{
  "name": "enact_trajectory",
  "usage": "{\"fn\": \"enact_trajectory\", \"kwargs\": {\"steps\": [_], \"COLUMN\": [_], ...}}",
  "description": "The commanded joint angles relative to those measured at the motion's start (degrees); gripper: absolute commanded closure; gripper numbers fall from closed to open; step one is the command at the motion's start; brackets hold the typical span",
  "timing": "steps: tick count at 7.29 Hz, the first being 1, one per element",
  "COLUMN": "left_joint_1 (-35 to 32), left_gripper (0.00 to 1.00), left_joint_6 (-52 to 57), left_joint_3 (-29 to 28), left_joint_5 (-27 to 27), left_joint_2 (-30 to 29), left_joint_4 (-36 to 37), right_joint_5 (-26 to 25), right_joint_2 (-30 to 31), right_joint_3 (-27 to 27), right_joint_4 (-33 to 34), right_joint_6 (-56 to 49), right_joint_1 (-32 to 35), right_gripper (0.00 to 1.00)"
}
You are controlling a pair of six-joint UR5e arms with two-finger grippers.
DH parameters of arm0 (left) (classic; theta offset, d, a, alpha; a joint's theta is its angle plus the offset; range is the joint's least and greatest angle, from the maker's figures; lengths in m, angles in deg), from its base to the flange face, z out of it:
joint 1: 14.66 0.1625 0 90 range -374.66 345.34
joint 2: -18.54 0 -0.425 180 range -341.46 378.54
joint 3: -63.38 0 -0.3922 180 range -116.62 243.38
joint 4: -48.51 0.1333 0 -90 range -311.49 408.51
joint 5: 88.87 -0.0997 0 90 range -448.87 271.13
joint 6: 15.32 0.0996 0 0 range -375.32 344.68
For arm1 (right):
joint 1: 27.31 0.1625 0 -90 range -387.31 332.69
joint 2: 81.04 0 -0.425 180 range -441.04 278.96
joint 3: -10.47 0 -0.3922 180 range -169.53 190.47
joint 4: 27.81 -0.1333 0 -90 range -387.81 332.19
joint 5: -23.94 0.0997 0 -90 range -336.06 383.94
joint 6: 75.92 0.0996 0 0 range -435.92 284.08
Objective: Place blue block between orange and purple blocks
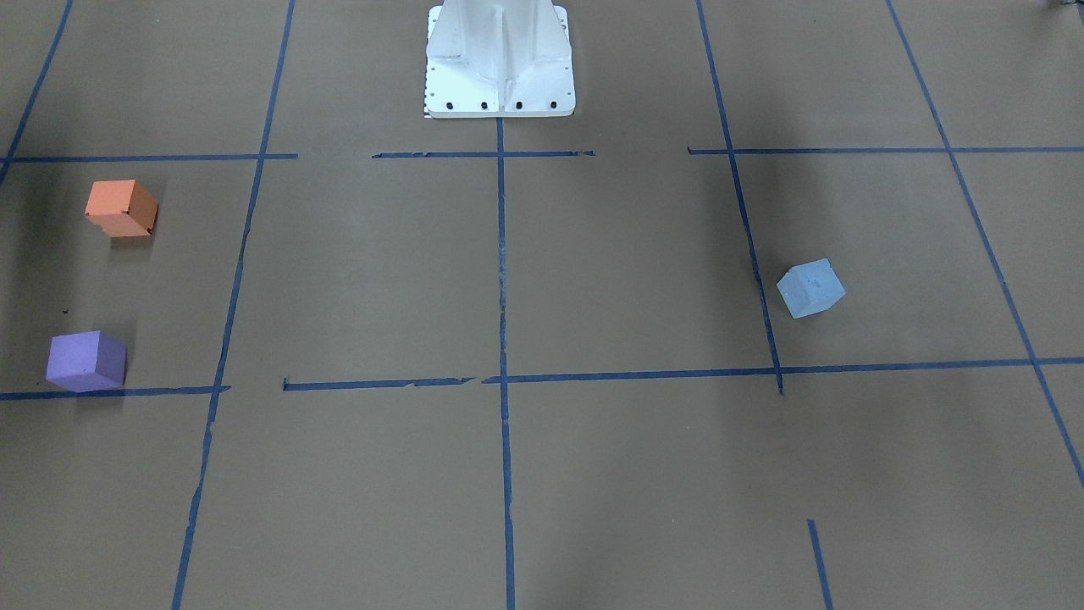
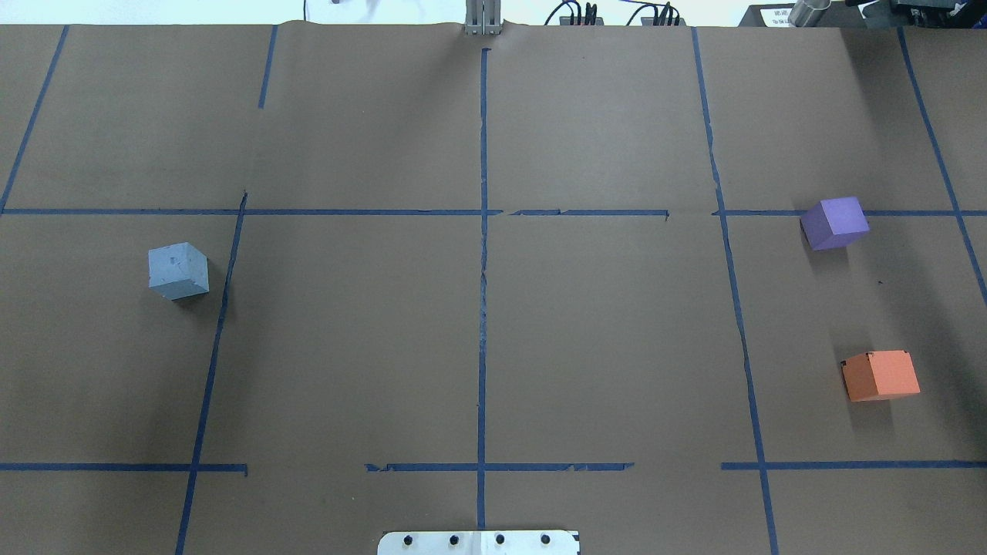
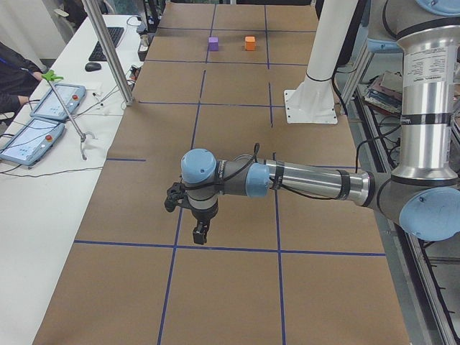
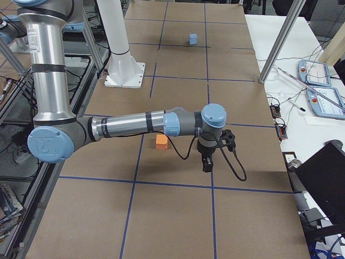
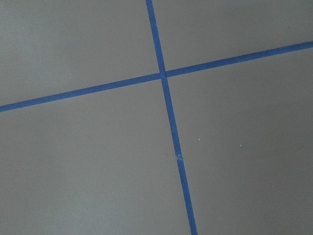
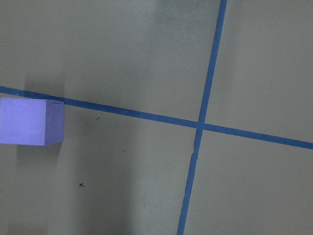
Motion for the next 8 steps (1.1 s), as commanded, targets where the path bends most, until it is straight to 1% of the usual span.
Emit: {"fn": "enact_trajectory", "kwargs": {"steps": [1,2,4,5,6,7,8], "left_joint_1": [0.09,0.09,0.7,0.7,0.79,0.79,1.05], "left_gripper": [0.0,0.0,0.0,0.0,0.0,0.0,0.0], "left_joint_6": [0.09,0.0,-0.35,-0.53,-0.7,-0.53,-0.35], "left_joint_3": [0.15,0.59,-0.45,-0.98,-2.82,-4.57,-4.42], "left_joint_5": [-0.01,-0.01,-0.45,-0.37,-0.71,-0.28,-0.19], "left_joint_2": [0.0,0.0,-0.35,-2.88,-6.73,-8.07,-7.82], "left_joint_4": [-0.35,-0.35,-0.61,-4.27,-8.13,-9.13,-10.36], "right_joint_5": [0.0,0.0,0.0,0.0,0.0,0.0,0.0], "right_joint_2": [0.0,0.0,0.0,-0.09,-0.09,-0.09,-0.09], "right_joint_3": [0.0,0.0,0.18,0.09,0.09,0.09,0.09], "right_joint_4": [0.0,0.0,0.0,0.0,0.0,0.0,0.0], "right_joint_6": [0.0,0.0,0.0,0.0,0.0,0.0,0.0], "right_joint_1": [0.0,0.0,0.0,0.0,0.0,0.0,0.0], "right_gripper": [0.0,0.0,0.0,0.0,0.0,0.0,0.0]}}
